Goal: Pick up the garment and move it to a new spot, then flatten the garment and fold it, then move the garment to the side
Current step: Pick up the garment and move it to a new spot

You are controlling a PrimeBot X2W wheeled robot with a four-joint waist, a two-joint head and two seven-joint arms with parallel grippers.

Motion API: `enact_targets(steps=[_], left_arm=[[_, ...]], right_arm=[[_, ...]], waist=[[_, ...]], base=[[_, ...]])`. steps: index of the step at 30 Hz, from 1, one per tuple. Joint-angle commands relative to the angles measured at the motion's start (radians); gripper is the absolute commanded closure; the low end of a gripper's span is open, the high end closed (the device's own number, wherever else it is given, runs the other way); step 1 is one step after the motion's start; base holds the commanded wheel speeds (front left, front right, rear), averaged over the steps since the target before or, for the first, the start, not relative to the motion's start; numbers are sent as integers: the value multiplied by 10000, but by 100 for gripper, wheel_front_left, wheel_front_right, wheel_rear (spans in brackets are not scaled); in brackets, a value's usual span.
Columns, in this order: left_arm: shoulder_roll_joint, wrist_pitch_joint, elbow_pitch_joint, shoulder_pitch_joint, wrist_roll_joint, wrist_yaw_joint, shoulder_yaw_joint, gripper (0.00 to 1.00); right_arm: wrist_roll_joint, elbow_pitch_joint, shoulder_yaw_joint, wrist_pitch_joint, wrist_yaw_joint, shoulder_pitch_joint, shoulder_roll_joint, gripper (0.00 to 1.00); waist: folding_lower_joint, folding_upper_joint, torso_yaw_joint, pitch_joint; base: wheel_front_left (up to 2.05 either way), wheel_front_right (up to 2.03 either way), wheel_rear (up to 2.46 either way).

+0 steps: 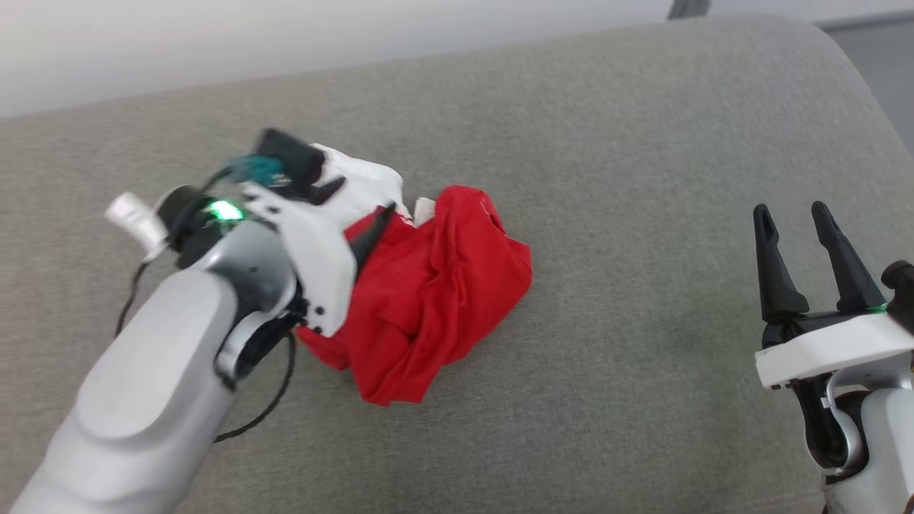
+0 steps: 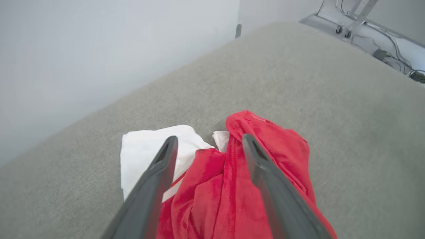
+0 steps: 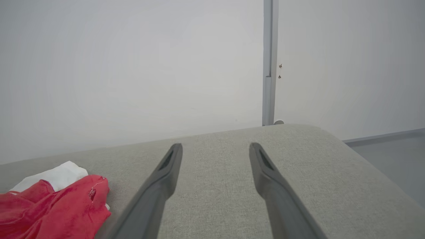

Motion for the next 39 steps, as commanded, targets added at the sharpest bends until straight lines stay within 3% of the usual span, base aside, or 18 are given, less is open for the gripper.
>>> enact_targets(steps=[1,12,18,28,39], left_arm=[[95,-270,-161,286,60,74,101,0],[758,-4232,-1377,3062,106,1142,1654,0],[888,-5653,-1514,4587,-153,1572,2327,0],[888,-6586,-1931,6294,-430,2075,3061,0],[377,-6904,-2127,7738,-325,2098,4264,0]], right_arm=[[-40,-57,-25,21,0,106,-11,0],[-402,-91,-318,65,-1,658,-31,0],[-604,-138,-587,80,0,1033,-17,0],[-853,-313,-974,182,-1,1476,152,0],[-964,-239,-1360,-38,0,1955,468,0]], waist=[[0,0,214,-211],[0,0,903,-998],[0,0,1248,-1364],[0,0,1611,-1758],[0,0,1756,-2026]], base=[[0,0,0],[0,0,0],[0,0,0],[0,0,0],[0,0,0]])
